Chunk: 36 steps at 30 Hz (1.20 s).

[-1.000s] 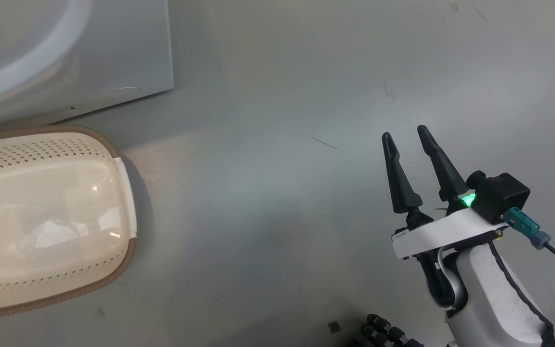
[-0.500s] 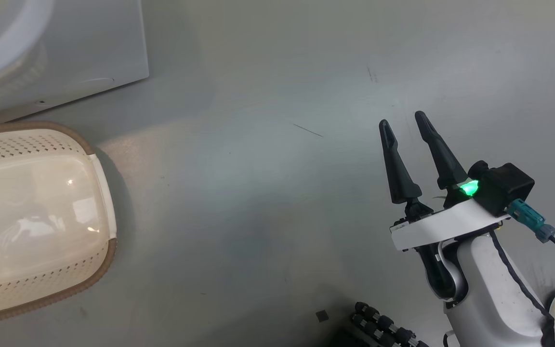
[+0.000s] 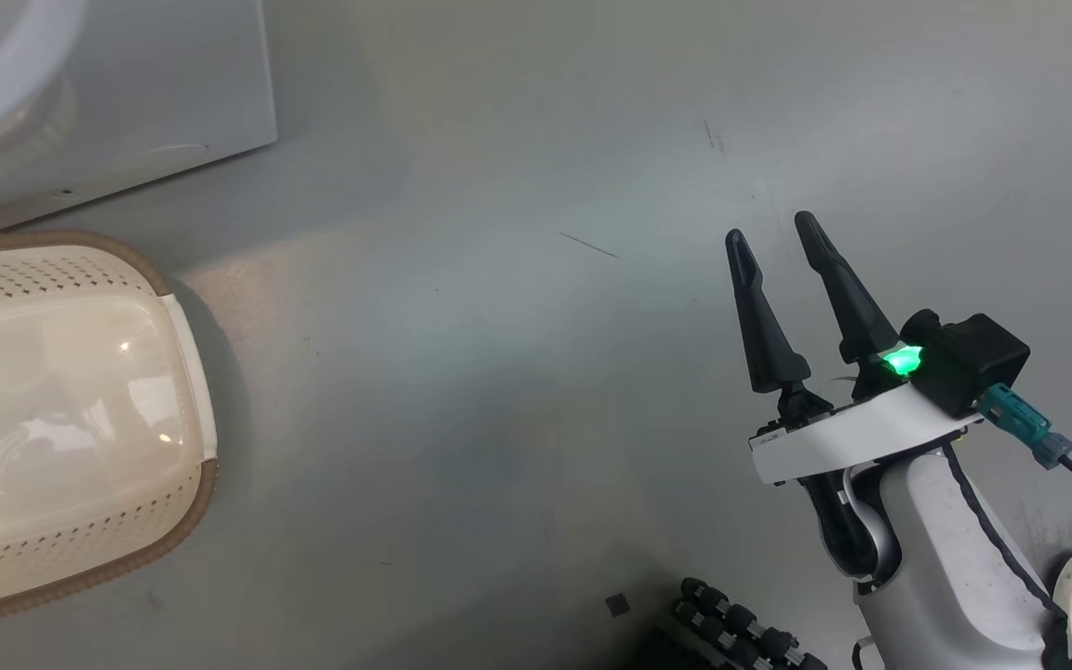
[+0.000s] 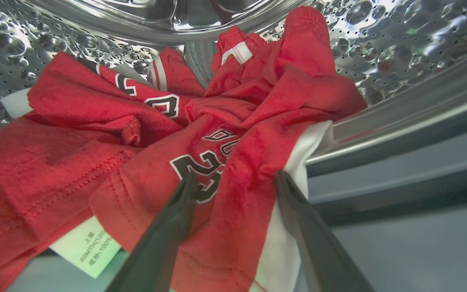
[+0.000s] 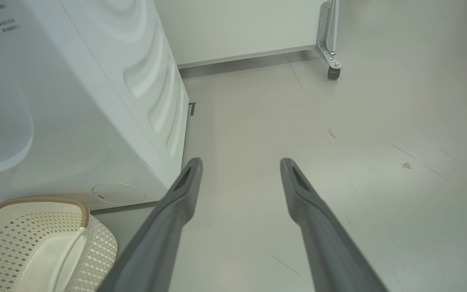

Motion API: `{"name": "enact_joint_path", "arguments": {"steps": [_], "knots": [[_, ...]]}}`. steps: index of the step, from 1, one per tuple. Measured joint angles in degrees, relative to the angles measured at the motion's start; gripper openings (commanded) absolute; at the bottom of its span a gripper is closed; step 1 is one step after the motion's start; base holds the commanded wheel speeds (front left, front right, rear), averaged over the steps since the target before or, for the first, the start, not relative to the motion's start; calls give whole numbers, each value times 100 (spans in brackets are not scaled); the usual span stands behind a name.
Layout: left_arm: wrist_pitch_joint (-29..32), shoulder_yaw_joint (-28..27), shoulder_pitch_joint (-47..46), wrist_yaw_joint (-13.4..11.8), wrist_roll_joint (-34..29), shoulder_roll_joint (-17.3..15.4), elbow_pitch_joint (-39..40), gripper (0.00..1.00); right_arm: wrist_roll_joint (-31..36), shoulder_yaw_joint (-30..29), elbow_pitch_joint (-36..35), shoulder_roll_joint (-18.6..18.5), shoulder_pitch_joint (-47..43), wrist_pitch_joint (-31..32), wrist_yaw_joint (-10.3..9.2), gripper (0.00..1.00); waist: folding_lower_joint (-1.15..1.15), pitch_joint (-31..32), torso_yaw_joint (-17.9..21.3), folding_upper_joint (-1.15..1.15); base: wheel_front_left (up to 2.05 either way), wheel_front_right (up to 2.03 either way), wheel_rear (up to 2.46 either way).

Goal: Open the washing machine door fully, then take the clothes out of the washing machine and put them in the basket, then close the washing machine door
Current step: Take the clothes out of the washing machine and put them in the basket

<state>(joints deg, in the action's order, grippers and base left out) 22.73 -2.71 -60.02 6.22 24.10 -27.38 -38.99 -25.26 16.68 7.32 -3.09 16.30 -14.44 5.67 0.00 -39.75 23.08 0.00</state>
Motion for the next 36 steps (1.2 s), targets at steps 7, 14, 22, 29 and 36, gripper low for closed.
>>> {"name": "enact_joint_path", "arguments": {"steps": [7,14,22,29,36], "knots": [[-10,86,-142,22,1,-21,-257,0,27,-47,-5,25,22,0,25,100,0,-4,3,0,0,0,0],[-276,311,-209,67,1,24,-495,0,71,-99,21,32,77,0,32,100,0,52,-29,0,0,0,0],[-732,499,-175,71,4,346,-754,0,145,-202,71,33,80,0,32,100,0,279,-142,0,0,0,0],[-1114,710,-35,89,133,648,-878,0,249,-267,123,32,82,0,42,100,0,517,-346,0,0,0,0],[-1478,1163,366,89,252,893,-828,0,333,-312,211,8,79,0,76,100,0,803,-610,0,0,0,0]]}}
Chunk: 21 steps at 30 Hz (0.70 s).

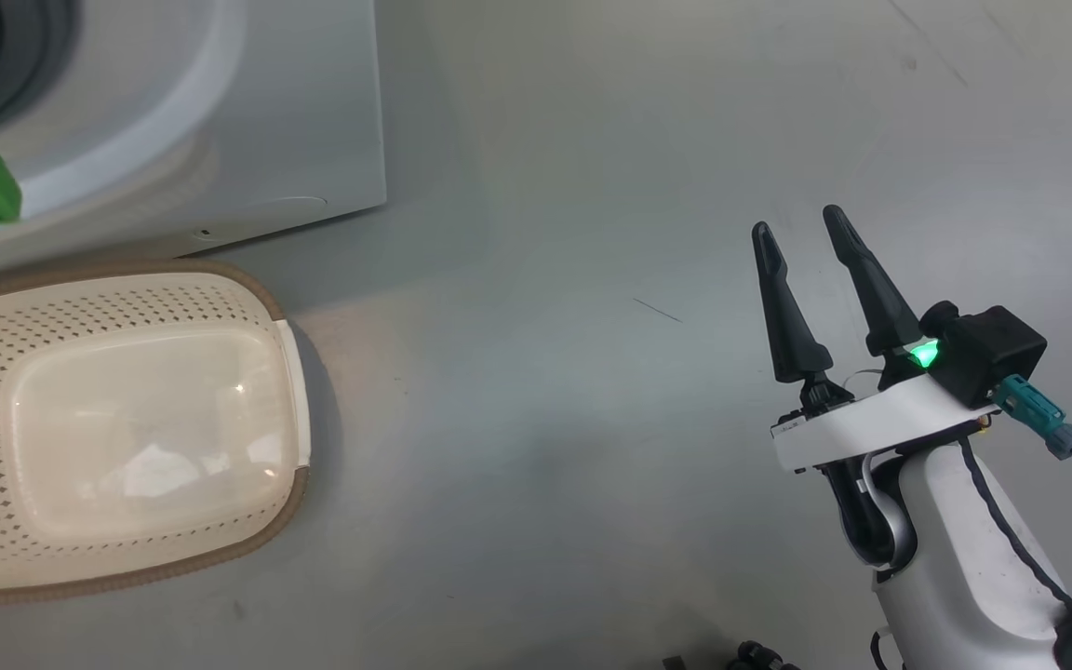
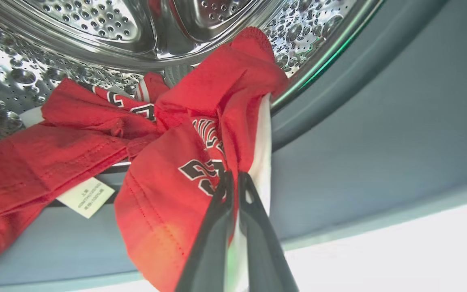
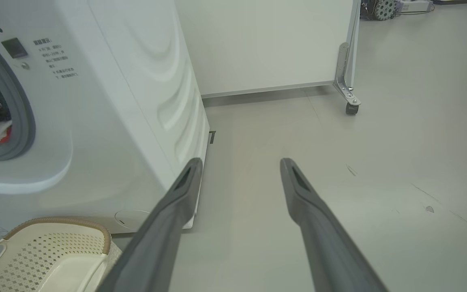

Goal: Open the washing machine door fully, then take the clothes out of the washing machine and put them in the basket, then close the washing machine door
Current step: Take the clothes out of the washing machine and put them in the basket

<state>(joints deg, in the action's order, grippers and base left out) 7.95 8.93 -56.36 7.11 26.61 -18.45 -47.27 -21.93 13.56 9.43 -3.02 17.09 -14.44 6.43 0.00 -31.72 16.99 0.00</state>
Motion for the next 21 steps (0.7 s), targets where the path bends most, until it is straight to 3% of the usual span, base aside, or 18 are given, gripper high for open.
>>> {"name": "enact_joint_path", "arguments": {"steps": [7,21], "knots": [[-313,425,536,0,-8,234,80,0,48,-52,102,-60,-37,0,0,100,0,329,-296,0,0,0,0],[-1380,565,1362,1,310,366,492,0,89,-64,315,-132,-398,0,7,100,0,1069,-873,0,0,0,0]]}}
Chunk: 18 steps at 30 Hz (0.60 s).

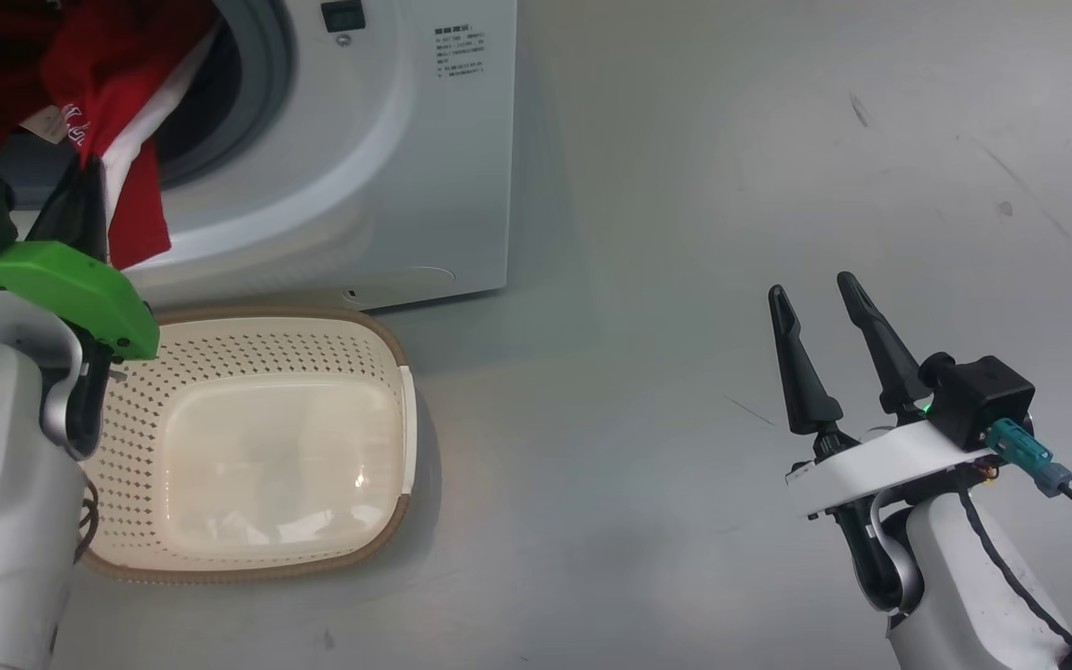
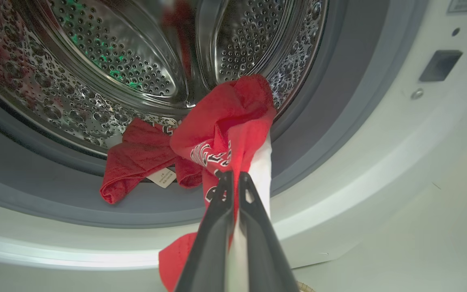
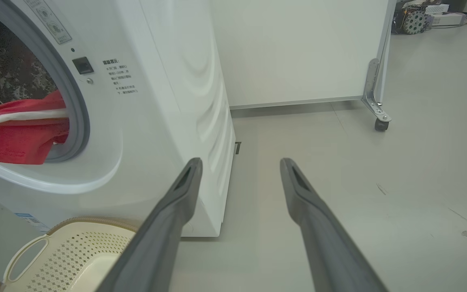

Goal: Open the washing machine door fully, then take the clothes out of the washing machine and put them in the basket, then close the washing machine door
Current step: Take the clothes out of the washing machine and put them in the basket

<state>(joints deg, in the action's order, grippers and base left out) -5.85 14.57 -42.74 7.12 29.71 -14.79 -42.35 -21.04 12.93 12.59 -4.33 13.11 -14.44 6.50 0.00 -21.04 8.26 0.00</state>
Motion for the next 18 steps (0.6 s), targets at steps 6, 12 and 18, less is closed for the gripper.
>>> {"name": "enact_joint_path", "arguments": {"steps": [6,12,18], "knots": [[-512,10,472,0,-62,-44,119,0,0,32,77,1,-155,0,1,100,0,319,-205,0,0,0,0],[-734,21,915,1,-109,-81,240,0,0,81,145,2,-258,0,16,100,0,626,-379,0,0,0,0],[-813,3,1198,7,-214,-124,572,0,0,130,190,5,-354,0,16,100,0,870,-480,0,0,0,0]]}}
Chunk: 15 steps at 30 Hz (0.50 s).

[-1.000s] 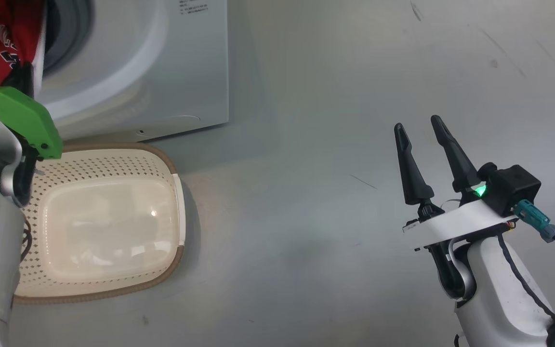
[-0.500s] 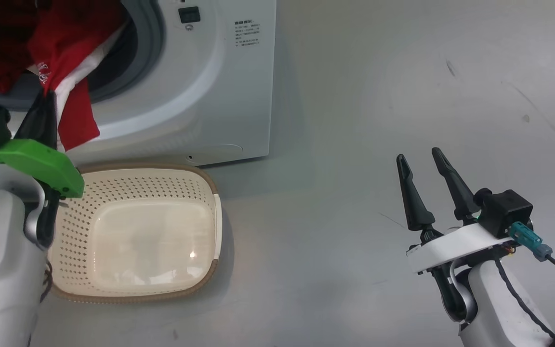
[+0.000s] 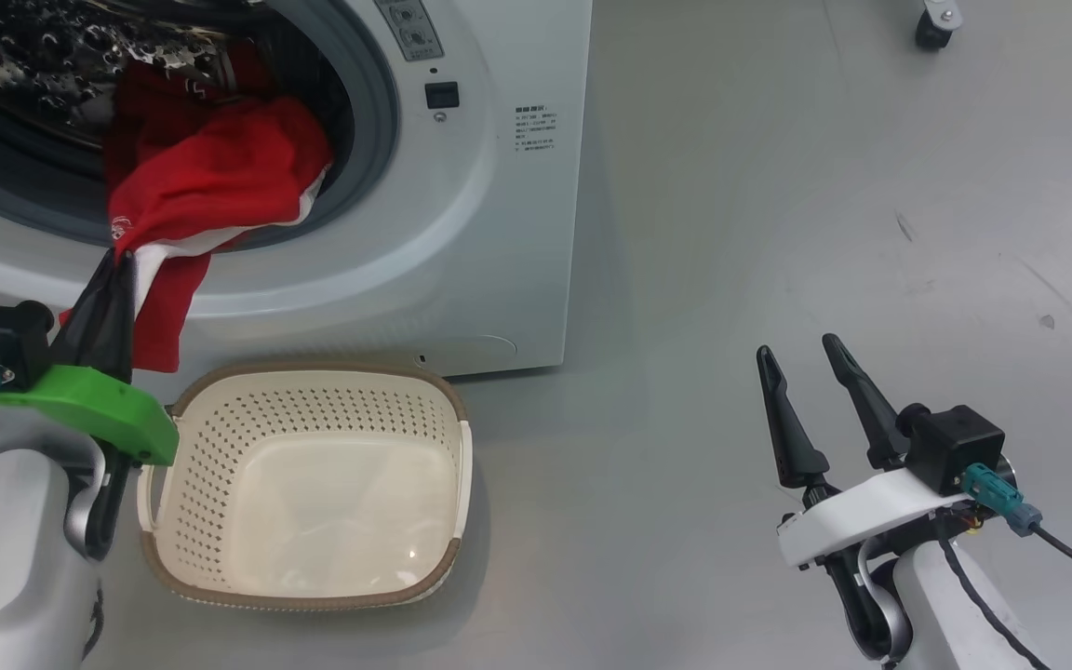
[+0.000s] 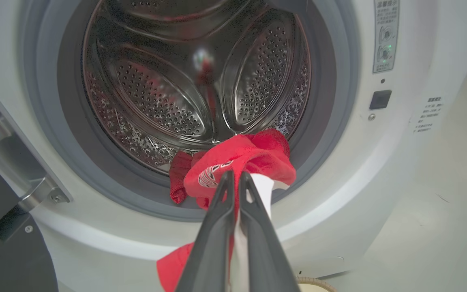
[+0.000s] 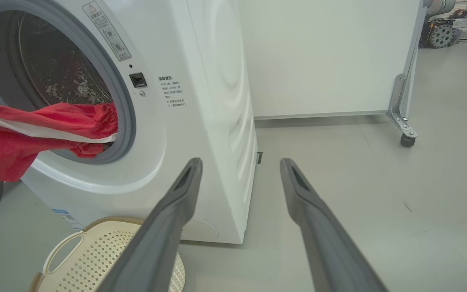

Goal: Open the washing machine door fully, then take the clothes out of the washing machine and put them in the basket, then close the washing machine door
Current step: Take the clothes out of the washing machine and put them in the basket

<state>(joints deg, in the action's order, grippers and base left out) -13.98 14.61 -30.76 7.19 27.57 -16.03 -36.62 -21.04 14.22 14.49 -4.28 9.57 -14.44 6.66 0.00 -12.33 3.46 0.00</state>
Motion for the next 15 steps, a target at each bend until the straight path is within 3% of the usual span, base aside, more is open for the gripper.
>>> {"name": "enact_joint_path", "arguments": {"steps": [8,15], "knots": [[-47,-172,210,-224,-374,-175,984,0,-9,67,20,12,-116,0,7,100,0,285,-113,0,0,0,0],[-46,-576,268,-542,-765,-187,2390,0,-10,64,9,16,-136,0,30,100,0,315,-153,0,0,0,0]]}}
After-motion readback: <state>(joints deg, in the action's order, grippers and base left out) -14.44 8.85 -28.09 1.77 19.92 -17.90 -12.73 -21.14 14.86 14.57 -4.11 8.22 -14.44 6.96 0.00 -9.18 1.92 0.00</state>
